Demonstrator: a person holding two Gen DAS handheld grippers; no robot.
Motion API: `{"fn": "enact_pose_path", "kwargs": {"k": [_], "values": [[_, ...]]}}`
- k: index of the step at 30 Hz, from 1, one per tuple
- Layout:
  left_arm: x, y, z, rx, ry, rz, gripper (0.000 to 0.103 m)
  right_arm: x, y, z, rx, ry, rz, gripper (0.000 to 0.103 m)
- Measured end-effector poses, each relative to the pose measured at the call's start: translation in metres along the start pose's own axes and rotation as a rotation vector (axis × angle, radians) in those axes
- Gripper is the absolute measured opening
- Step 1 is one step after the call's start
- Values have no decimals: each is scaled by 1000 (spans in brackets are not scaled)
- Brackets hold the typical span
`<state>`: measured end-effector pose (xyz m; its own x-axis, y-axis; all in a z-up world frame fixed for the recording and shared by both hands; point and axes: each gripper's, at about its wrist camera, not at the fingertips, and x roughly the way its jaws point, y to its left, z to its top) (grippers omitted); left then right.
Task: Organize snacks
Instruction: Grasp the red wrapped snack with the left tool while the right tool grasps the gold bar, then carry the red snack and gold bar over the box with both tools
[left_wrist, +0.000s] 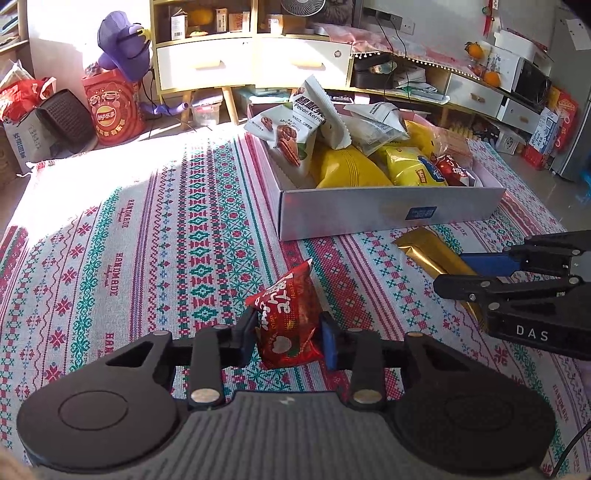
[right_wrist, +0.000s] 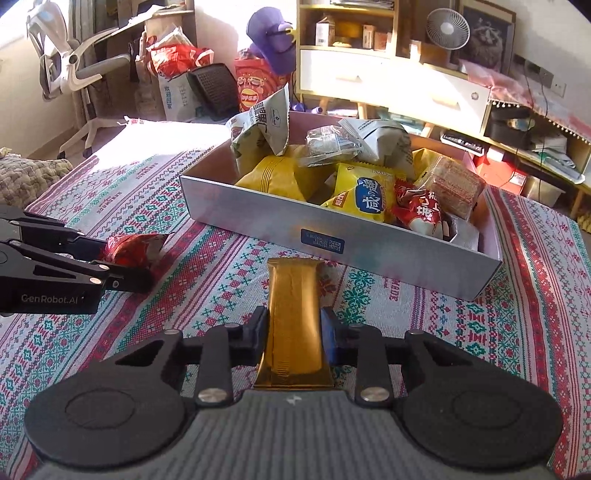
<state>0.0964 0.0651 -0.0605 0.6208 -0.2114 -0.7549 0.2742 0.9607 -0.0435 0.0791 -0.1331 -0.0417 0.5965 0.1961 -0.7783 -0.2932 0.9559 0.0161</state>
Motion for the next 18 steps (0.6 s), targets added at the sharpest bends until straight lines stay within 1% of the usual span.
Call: {"fn": "enact_pose_path", "kwargs": {"k": [6, 11, 18], "values": [[-6, 3, 1, -16, -5, -13, 38, -6, -3, 3, 17, 3, 17, 27], [-14, 2, 4, -26, -12, -26, 38, -12, -3, 4, 52, 13, 50, 27], [-26, -1, 12, -41, -43, -49, 38, -28, 3, 9, 44, -19, 79, 27]]}}
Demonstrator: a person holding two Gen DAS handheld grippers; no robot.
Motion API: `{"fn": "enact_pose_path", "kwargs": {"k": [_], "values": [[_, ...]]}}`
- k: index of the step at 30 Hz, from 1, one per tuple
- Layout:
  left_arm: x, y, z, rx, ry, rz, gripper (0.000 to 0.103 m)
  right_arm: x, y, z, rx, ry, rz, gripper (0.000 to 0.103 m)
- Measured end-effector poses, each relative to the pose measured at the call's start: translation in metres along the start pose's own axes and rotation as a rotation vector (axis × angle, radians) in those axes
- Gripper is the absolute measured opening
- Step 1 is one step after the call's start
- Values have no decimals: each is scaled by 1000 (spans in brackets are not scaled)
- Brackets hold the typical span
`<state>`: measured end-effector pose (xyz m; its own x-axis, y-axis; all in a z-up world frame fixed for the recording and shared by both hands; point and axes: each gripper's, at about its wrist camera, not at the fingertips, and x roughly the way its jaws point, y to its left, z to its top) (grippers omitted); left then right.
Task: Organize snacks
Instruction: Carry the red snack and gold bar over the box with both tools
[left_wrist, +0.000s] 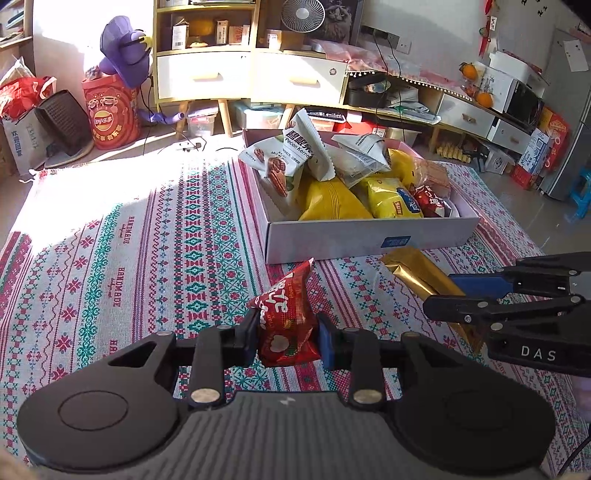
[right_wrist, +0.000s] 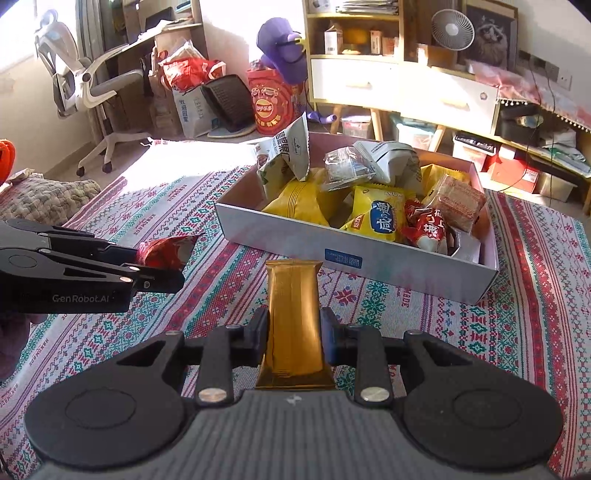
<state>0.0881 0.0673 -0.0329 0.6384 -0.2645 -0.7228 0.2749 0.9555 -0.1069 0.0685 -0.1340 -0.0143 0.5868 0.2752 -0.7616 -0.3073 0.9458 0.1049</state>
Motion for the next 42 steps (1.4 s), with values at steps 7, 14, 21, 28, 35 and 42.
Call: {"fn": "enact_pose_path", "kwargs": {"k": [7, 14, 21, 28, 35, 42], "values": [[-5, -12, 20, -22, -32, -16, 38, -12, -12, 15, 61, -65, -11, 27], [-1, -40, 42, -22, -72, -42, 38, -13, -36, 31, 158, -112, -55, 27], [16, -64, 60, -3, -99, -52, 38, -6, -56, 43, 252, -153, -82, 27], [44, -68, 72, -16, -112, -57, 38, 8, -74, 49, 329, -158, -74, 27], [64, -66, 75, -22, -110, -59, 38, 31, -91, 46, 403, -130, -58, 27], [77, -64, 75, -7, -119, -48, 38, 37, -97, 47, 430, -136, -46, 27]]}}
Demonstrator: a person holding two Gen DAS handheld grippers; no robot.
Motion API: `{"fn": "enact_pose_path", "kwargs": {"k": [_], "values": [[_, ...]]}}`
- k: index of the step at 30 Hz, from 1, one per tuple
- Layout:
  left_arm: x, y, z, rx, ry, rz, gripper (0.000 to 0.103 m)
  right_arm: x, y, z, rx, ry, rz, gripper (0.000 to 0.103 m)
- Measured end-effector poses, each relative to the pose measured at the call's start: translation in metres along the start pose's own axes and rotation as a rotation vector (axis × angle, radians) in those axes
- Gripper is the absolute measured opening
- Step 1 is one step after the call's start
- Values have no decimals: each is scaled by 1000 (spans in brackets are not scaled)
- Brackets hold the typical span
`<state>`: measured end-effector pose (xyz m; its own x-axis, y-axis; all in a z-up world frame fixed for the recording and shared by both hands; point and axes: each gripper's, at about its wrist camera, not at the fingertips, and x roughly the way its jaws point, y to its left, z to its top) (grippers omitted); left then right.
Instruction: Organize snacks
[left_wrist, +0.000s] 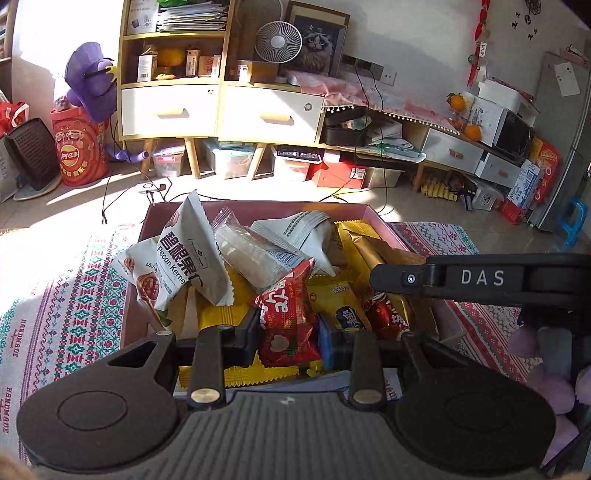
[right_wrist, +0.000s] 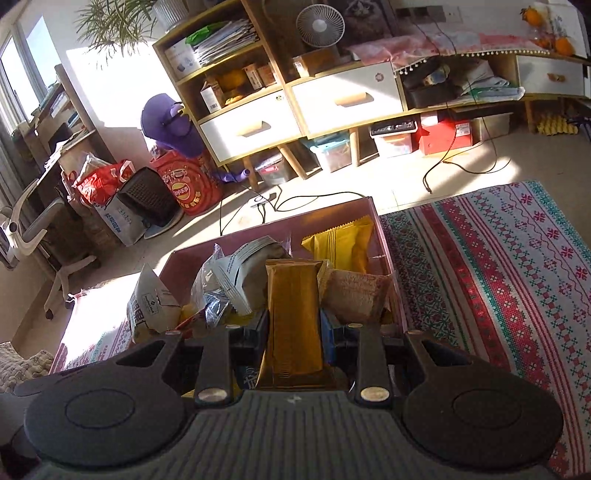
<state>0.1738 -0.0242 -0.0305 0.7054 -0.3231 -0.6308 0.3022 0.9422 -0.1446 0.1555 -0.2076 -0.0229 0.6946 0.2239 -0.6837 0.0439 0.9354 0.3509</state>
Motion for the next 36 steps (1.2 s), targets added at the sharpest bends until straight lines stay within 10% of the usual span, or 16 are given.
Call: {"fn": "enact_pose_path", "kwargs": {"k": [36], "values": [[-56, 7, -33, 18, 47, 50, 103, -52, -21, -25, -65, 22, -49, 89]]}}
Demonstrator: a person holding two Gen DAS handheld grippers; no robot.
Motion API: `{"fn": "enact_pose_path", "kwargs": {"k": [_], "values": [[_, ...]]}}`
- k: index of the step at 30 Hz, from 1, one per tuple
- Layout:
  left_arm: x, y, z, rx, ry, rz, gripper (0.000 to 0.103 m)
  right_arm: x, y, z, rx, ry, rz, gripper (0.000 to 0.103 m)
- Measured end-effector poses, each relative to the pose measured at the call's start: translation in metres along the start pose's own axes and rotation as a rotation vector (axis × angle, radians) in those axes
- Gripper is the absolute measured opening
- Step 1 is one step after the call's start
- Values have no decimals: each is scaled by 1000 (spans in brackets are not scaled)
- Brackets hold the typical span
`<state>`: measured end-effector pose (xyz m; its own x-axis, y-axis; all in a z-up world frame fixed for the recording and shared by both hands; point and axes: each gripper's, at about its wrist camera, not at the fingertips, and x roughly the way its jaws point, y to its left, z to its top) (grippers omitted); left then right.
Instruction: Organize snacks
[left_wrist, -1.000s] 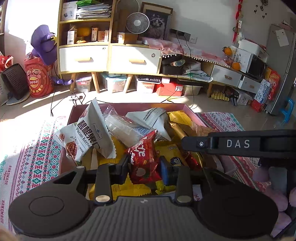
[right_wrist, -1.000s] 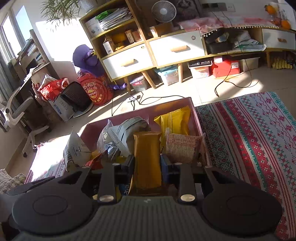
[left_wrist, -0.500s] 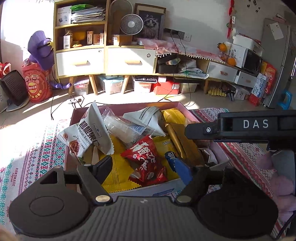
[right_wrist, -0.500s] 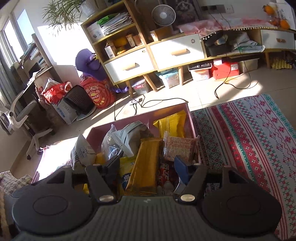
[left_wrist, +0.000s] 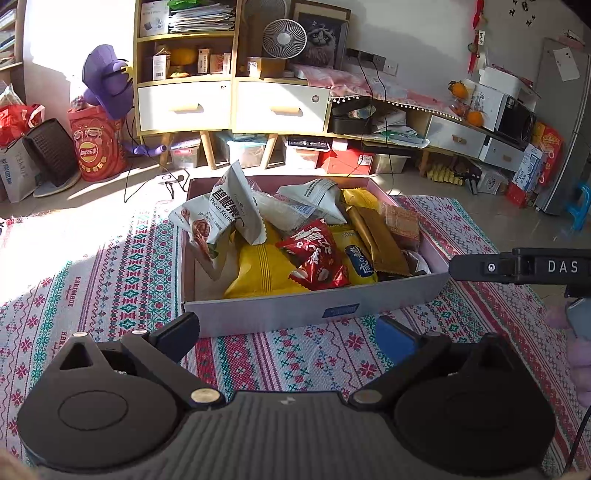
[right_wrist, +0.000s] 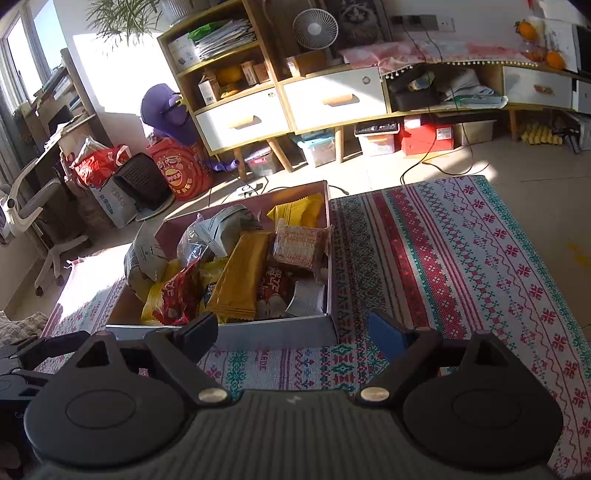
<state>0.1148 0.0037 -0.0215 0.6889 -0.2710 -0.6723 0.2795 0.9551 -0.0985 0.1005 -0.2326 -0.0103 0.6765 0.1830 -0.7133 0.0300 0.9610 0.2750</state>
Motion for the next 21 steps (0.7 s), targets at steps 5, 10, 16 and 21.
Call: {"fn": "enact_pose_path", "kwargs": {"k": [5, 10, 16, 21], "values": [[-5, 2, -16, -11, 51, 35, 103, -7, 7, -16, -39, 32, 1, 96], [-13, 2, -31, -3, 85, 83, 103, -14, 17, -33, -87, 80, 0, 98], [-29, 0, -45, -27, 153, 195, 103, -34, 28, -49, -98, 89, -56, 100], [-50, -11, -51, -18, 131, 234, 103, -52, 39, -59, -149, 24, -140, 102]]}}
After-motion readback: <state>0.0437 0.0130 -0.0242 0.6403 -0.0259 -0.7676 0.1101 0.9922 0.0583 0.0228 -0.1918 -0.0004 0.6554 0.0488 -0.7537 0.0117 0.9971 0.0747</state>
